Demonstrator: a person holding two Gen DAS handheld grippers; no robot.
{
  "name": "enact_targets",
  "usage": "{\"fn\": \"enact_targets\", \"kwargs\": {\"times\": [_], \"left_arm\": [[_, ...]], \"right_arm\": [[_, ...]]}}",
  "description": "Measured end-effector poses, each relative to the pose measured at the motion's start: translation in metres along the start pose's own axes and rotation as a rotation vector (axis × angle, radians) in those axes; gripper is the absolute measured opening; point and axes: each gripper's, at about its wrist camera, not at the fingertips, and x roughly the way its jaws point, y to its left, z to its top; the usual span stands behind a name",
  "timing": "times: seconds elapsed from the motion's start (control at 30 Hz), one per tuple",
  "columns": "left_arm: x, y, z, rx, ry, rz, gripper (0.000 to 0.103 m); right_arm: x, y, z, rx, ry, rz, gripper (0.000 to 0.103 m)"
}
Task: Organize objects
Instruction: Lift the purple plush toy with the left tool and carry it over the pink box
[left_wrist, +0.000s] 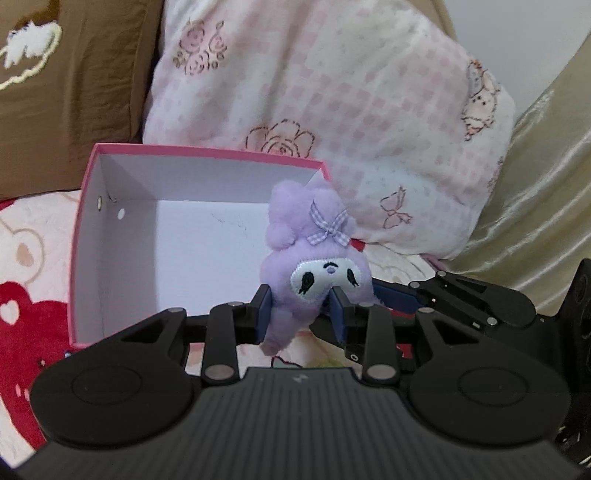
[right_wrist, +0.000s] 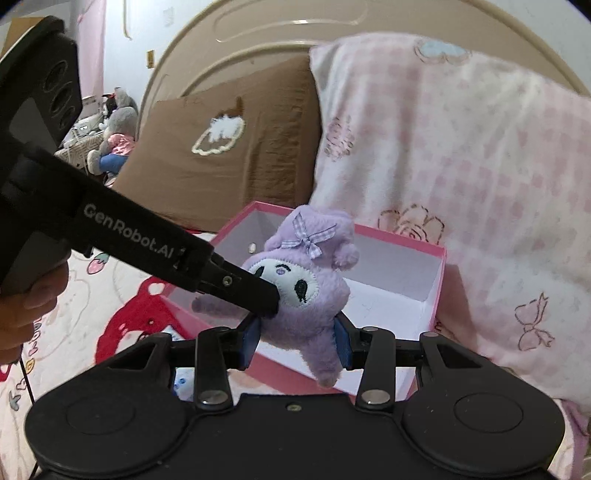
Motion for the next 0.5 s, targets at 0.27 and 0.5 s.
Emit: {"fn": "enact_targets", "kwargs": {"times": [0.27, 0.5], "left_arm": [[0.051, 0.016, 0.018, -0.043, 0.061, 0.005, 0.032], [0.094, 0.038, 0.042, -0.13, 0.096, 0.001, 0.032]], "right_arm": [[0.045, -0.025, 0.007, -0.003, 0.119, -0.018, 0.047], [0.098, -0.053, 0.022, 0.101, 0.234, -0.036, 0.047]]}}
